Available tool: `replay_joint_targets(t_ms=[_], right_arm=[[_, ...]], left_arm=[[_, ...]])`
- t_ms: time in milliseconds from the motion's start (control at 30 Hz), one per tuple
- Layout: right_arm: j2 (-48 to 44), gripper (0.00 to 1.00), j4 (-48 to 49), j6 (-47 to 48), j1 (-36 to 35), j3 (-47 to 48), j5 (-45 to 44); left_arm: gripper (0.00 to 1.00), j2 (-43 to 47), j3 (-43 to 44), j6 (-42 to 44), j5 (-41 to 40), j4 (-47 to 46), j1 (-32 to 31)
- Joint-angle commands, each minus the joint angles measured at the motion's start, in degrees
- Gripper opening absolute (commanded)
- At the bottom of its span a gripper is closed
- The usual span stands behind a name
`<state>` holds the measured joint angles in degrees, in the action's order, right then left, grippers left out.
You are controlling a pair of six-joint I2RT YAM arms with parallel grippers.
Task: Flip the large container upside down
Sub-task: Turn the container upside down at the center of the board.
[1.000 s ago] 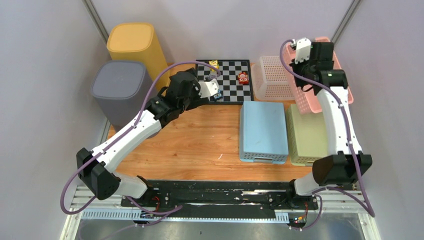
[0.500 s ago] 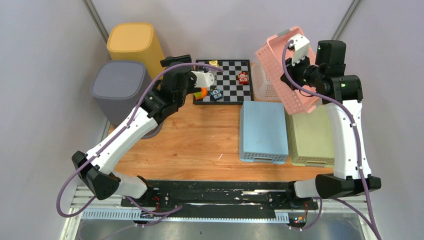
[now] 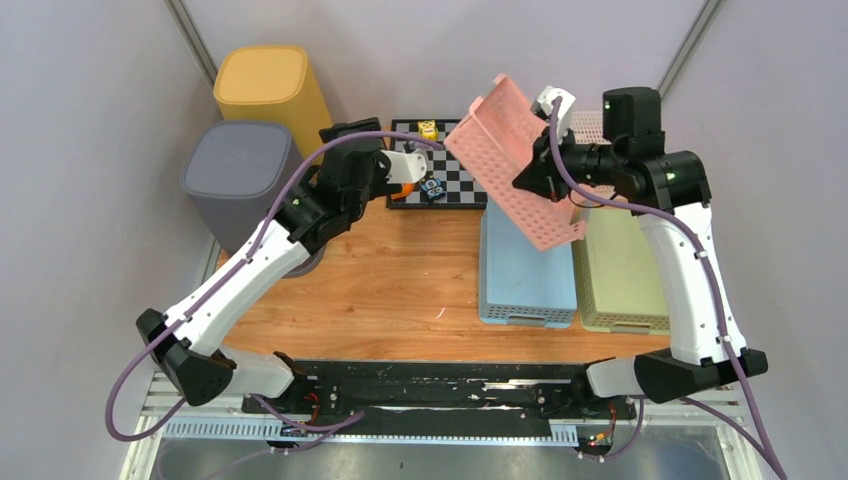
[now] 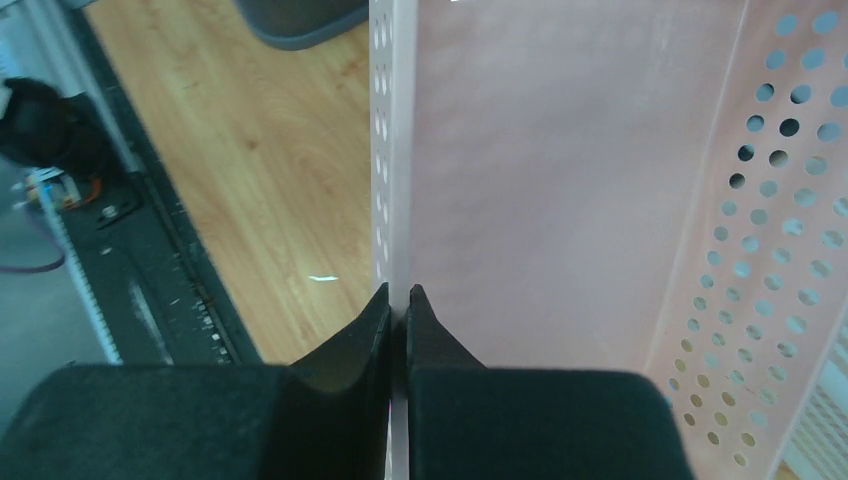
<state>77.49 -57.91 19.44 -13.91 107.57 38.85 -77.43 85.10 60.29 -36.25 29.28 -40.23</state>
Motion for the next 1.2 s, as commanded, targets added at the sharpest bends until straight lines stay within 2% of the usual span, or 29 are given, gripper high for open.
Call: replay_joint_targets(t_ms=[0,267,433,567,800,1000,1167], right_arm=[[-1.63,0.02,1.19,-1.88,-4.74,-3.24,10.06],[-2.17,0.02,15.09,-16.74,-8.13,-12.23,23.81],[0.24,0.02,24.09,-26.71,-11.1,-15.29,28.22],[3.59,0.02,31.66,-34.74,-13.53,-16.12,30.48],[8.51,0.02,63.84,-61.45,-16.81,-26.12,31.1],[13.34,0.02,73.01,-69.54,-20.92,-29.12,29.69],[17.93,0.02,82.53,-79.06,-24.65,-31.22,29.42]], left_arm=[[1.0,6.31,-3.56,-11.51,11.02,3.1,0.96],[1.0,13.61,-8.36,-25.77,32.85,2.77,9.13],[1.0,18.45,-12.13,-29.4,38.88,2.11,12.0],[1.0,20.03,-12.65,-33.0,41.03,3.2,13.94],[1.0,22.74,-12.05,-34.94,43.72,7.0,17.77],[1.0,25.15,-9.56,-35.04,43.89,11.88,18.52],[1.0,26.44,-7.56,-34.09,40.75,14.29,18.51]])
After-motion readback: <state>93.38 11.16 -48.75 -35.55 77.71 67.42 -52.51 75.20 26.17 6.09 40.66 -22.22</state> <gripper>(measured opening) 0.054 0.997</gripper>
